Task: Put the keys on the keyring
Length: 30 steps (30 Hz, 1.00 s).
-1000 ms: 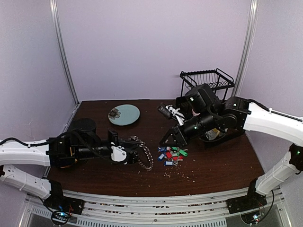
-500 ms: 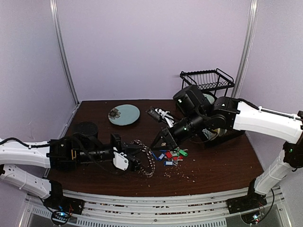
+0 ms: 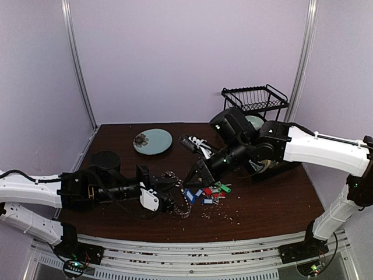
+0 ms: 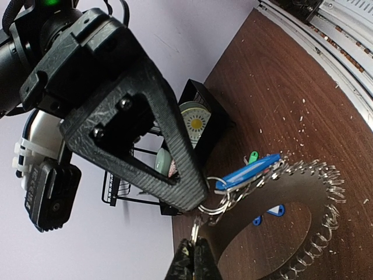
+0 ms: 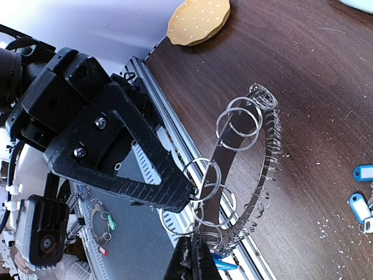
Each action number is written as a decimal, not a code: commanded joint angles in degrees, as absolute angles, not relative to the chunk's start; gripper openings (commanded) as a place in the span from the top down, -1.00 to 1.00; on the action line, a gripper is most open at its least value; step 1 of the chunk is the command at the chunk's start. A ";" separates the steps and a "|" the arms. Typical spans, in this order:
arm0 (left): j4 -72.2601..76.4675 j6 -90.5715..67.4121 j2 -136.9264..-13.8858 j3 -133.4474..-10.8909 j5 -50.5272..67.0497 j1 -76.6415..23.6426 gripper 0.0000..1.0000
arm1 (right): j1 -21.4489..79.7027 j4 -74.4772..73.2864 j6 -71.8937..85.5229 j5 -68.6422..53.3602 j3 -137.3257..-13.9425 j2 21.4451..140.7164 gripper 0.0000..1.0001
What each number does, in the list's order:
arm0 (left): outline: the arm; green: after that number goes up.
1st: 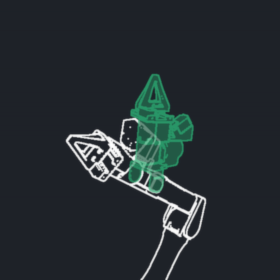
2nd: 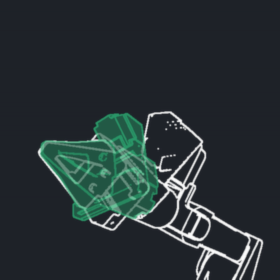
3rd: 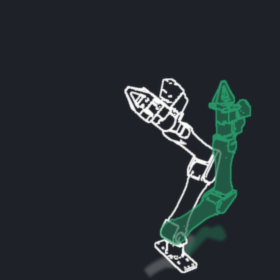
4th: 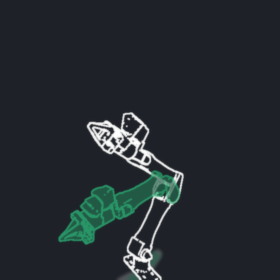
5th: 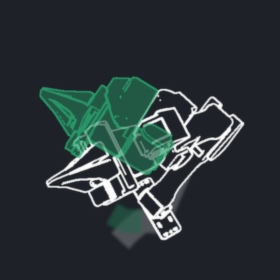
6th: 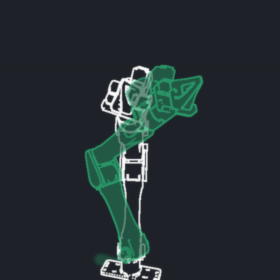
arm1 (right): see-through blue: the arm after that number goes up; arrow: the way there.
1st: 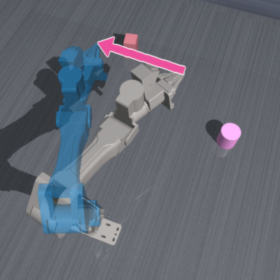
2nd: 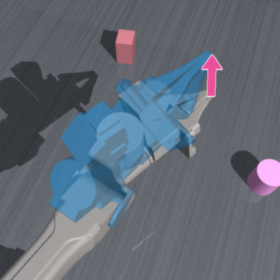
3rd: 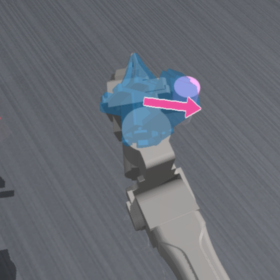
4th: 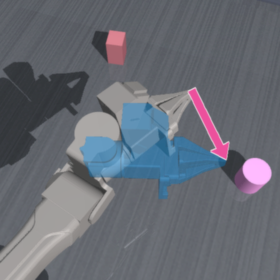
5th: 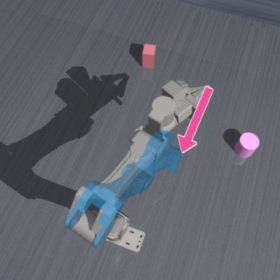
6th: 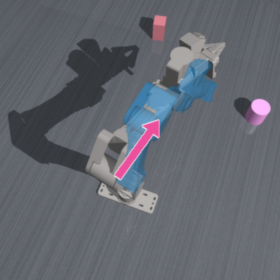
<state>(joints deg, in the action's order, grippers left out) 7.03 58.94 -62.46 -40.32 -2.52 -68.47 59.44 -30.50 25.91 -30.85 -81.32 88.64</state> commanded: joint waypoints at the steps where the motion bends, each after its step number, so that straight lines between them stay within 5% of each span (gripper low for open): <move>1: 11.81 60.40 -61.70 -40.83 -3.11 -69.11 1.00 | 59.46 -30.87 26.59 -31.54 -83.61 89.59 1.00; 13: 12.60 59.17 -61.52 -40.67 -4.14 -69.87 1.00 | 58.67 -33.45 23.62 -30.95 -85.29 89.33 1.00; 30: 40.57 22.48 -63.47 -32.57 15.83 -67.42 1.00 | 57.68 -9.30 17.05 -41.29 -66.62 72.07 1.00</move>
<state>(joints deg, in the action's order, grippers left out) 27.22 31.81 -62.15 -33.54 10.44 -67.59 57.82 -16.16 17.50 -39.00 -68.95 73.30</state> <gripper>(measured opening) 0.006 0.009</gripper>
